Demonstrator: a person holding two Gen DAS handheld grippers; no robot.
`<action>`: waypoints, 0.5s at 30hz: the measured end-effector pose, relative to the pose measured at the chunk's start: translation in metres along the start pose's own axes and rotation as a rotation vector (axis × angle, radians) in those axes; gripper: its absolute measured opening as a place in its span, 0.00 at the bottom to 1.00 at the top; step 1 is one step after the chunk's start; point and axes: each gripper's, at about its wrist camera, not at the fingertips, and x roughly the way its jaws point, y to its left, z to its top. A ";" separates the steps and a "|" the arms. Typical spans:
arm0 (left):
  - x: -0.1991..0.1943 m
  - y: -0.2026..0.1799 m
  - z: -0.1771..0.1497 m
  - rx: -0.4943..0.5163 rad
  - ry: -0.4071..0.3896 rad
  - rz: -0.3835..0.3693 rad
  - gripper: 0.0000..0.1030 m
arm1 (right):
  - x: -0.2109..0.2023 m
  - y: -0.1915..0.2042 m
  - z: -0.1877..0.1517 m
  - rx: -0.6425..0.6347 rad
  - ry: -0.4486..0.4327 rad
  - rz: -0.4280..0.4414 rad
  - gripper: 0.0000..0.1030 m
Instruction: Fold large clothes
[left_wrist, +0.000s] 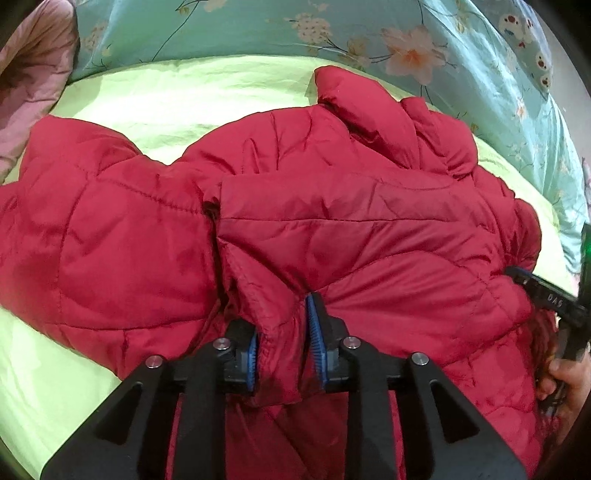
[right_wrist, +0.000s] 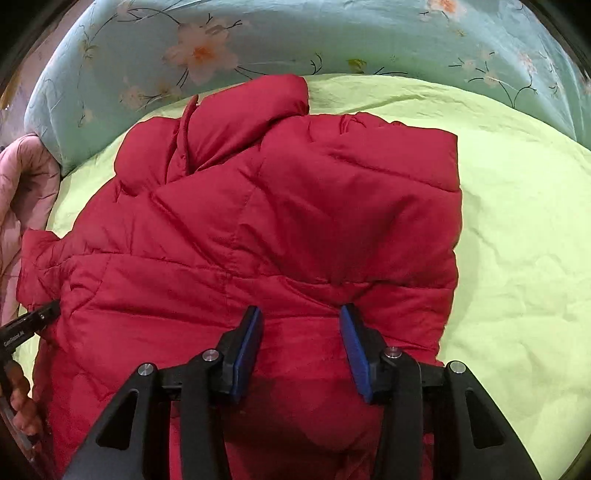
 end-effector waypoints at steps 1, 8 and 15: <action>-0.001 0.001 0.000 -0.007 0.002 -0.003 0.24 | 0.000 0.001 0.001 -0.001 0.005 -0.006 0.44; -0.042 0.029 -0.015 -0.087 -0.017 -0.063 0.40 | -0.048 0.008 -0.005 0.062 -0.070 0.091 0.47; -0.084 0.082 -0.039 -0.188 -0.093 0.007 0.45 | -0.091 0.039 -0.026 0.015 -0.124 0.220 0.47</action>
